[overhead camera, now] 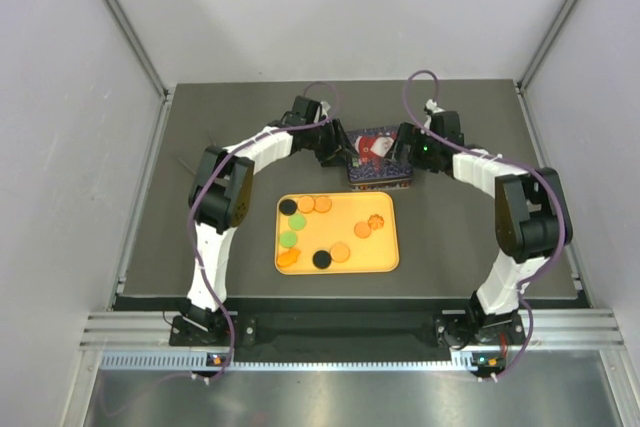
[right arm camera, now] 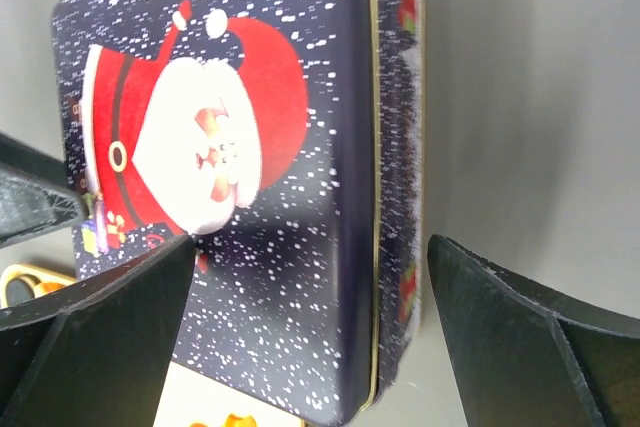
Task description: Pack the cookies
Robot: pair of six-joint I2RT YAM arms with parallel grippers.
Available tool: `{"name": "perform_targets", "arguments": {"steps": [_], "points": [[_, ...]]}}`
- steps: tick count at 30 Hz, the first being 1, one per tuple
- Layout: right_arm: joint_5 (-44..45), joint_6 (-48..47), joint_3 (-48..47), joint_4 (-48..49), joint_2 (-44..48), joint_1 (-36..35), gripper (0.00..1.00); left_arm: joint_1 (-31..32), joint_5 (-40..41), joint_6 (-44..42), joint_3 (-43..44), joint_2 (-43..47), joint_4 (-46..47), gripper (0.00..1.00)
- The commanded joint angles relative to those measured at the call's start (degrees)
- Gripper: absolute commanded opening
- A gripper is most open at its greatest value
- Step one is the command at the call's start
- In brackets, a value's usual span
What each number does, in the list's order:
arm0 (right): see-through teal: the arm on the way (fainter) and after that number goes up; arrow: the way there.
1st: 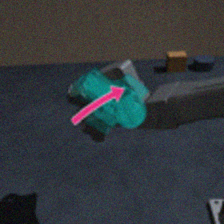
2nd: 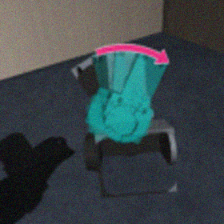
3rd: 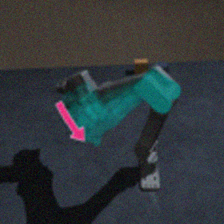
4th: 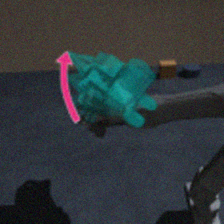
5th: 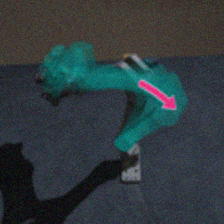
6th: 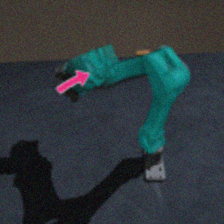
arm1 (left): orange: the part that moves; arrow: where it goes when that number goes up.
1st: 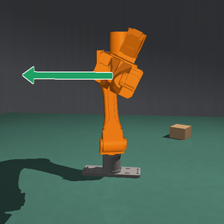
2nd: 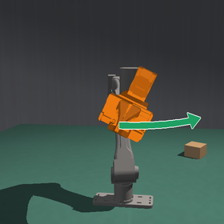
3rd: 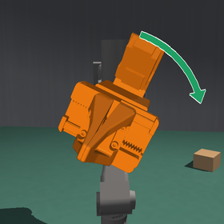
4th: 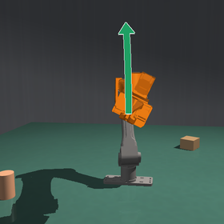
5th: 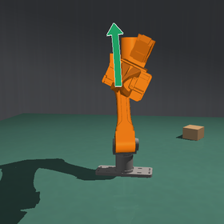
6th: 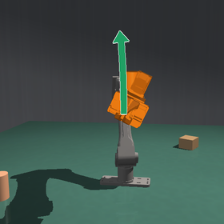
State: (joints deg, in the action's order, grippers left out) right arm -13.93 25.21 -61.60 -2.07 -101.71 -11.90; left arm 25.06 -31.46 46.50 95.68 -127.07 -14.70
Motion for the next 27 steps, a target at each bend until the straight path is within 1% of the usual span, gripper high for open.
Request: {"name": "perform_targets", "arguments": {"steps": [1,5,10,12,15,22,25,27], "points": [[4.17,-2.09,-3.17,-2.76,3.62,-0.58,1.00,-0.10,-1.50,-0.97,2.23,-0.11,2.22,0.54],[5.67,-2.71,-3.35,-3.64,4.59,-0.49,0.98,-0.10,-1.76,-1.15,2.41,-0.20,2.22,0.52],[4.97,-3.06,-3.96,-3.91,4.77,-0.58,0.90,-0.10,-2.20,-1.06,2.50,-0.38,2.39,0.51],[4.97,-3.24,-4.14,-3.91,4.68,-0.93,0.84,-0.10,-2.29,-1.06,2.32,-0.38,2.48,0.49],[4.62,-3.24,-4.58,-4.17,4.24,-1.37,0.82,-0.10,-2.55,-0.89,2.32,-0.55,2.66,0.49],[5.84,-3.59,-4.23,-5.22,4.33,-1.46,0.79,-0.10,-2.82,-0.97,3.02,-0.90,2.31,0.50],[6.73,-3.68,-3.96,-5.41,4.24,-1.37,0.79,-0.10,-2.90,-0.97,3.02,-0.73,2.31,0.50],[6.20,-3.50,-4.05,-5.32,4.07,-1.28,0.81,-0.10,-3.08,-0.89,3.11,-0.55,2.22,0.50]]}}
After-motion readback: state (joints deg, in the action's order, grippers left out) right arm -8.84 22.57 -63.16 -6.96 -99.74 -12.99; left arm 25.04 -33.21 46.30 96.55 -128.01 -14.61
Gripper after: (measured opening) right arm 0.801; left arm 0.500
